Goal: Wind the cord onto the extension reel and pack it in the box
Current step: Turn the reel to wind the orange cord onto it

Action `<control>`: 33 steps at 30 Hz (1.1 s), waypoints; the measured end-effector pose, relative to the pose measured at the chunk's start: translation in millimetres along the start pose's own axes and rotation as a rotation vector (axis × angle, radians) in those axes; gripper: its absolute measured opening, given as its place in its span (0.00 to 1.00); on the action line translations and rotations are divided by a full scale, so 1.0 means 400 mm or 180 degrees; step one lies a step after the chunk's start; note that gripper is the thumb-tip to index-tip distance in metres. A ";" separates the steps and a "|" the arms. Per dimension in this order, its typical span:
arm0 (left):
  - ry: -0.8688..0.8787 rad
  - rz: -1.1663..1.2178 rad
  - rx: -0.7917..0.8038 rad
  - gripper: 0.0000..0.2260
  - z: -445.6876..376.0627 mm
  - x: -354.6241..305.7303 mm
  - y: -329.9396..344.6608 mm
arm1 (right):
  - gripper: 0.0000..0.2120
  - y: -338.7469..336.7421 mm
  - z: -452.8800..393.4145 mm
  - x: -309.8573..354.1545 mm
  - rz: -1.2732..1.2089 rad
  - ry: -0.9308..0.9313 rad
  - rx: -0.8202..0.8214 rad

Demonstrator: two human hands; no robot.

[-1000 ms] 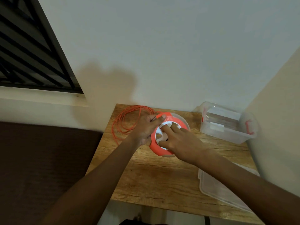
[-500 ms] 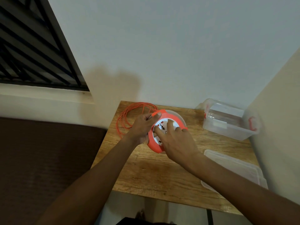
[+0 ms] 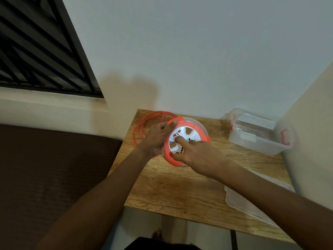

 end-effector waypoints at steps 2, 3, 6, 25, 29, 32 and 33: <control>0.0007 -0.0021 0.0019 0.12 0.000 0.003 -0.003 | 0.22 0.002 -0.003 -0.007 0.0041 -0.0089 -0.0019; 0.0009 -0.0023 0.0022 0.13 0.000 0.004 -0.005 | 0.21 0.002 -0.003 -0.011 0.0072 -0.0139 -0.0037; 0.0005 -0.0057 0.0036 0.14 -0.002 0.003 -0.008 | 0.22 0.002 -0.004 -0.027 0.0237 -0.0281 -0.0169; -0.0123 -0.0550 0.0362 0.24 -0.031 -0.002 -0.010 | 0.17 -0.005 -0.023 -0.044 0.0740 -0.0880 0.0424; -0.0119 -0.0600 0.0427 0.24 -0.038 -0.006 -0.012 | 0.19 0.004 -0.022 -0.041 0.0812 -0.0903 0.0571; -0.0099 -0.0574 0.0442 0.22 -0.043 -0.007 -0.015 | 0.19 -0.001 -0.031 -0.040 0.0846 -0.0942 0.0630; -0.0107 -0.0542 0.0431 0.22 -0.045 -0.006 -0.015 | 0.19 -0.001 -0.035 -0.040 0.0853 -0.0927 0.0648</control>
Point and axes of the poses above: each hand's wrist, its own z-axis away from the middle knuckle, its own y-axis out of the palm, x = y × z, the point moved 7 cm from there along -z, towards the middle knuckle, and after that the axes turned 9 degrees about -x, right-handed, at the moved point
